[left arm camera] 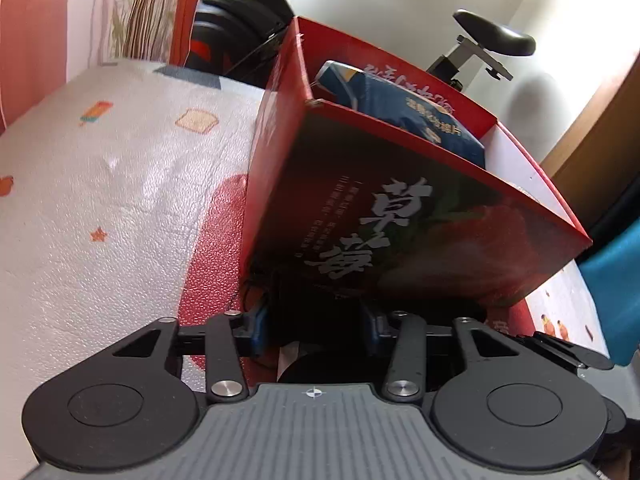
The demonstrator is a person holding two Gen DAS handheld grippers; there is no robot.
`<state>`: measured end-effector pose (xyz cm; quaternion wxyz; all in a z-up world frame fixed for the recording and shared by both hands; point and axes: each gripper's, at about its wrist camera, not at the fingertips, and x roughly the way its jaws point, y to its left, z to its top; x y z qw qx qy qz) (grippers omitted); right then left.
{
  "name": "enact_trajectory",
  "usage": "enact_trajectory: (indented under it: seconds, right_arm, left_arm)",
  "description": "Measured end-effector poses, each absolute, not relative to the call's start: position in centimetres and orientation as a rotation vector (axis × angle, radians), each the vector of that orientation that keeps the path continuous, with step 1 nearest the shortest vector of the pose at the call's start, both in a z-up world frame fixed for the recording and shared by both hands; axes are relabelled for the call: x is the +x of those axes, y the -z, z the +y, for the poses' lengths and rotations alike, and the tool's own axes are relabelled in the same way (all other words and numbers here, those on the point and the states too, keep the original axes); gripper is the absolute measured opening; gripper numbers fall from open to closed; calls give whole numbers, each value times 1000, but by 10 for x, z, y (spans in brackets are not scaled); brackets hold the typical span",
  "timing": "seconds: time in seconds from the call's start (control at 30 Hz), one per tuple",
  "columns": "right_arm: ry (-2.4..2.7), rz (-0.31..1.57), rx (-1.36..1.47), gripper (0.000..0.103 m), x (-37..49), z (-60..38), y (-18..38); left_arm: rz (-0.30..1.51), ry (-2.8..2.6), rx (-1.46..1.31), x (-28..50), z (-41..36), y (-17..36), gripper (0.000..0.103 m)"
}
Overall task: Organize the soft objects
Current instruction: 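Grasp the black cloth with the left gripper while the right grips another part, then lift the black cloth with both grippers and carry it toward the box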
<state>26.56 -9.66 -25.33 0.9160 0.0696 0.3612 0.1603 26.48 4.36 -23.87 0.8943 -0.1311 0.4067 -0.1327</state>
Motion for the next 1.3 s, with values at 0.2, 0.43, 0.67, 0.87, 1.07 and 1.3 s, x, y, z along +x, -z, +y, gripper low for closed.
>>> enact_trajectory:
  seconds: [0.2,0.43,0.67,0.87,1.07,1.3]
  right_arm:
    - [-350,736,150,37,260,-96,248]
    - [-375,695,192,23,249,-101,237]
    - [-406,638,193,10,239,-101,223]
    - [-412,673,197,20,238,-100,226]
    - [-417,704,109,36,242,-90,236]
    - [-428,705,100,38,252,-87,241]
  left_arm:
    - [818,264,-237,251,42,229,37]
    - [762,261,-218,234,44,213,37]
    - [698,281,-228,219,44,198,32]
    - [665,289,-218,208,40,192,28]
    - [653,299,-229,204,42,187,25]
    - [597,370,-228,195,34,168,24]
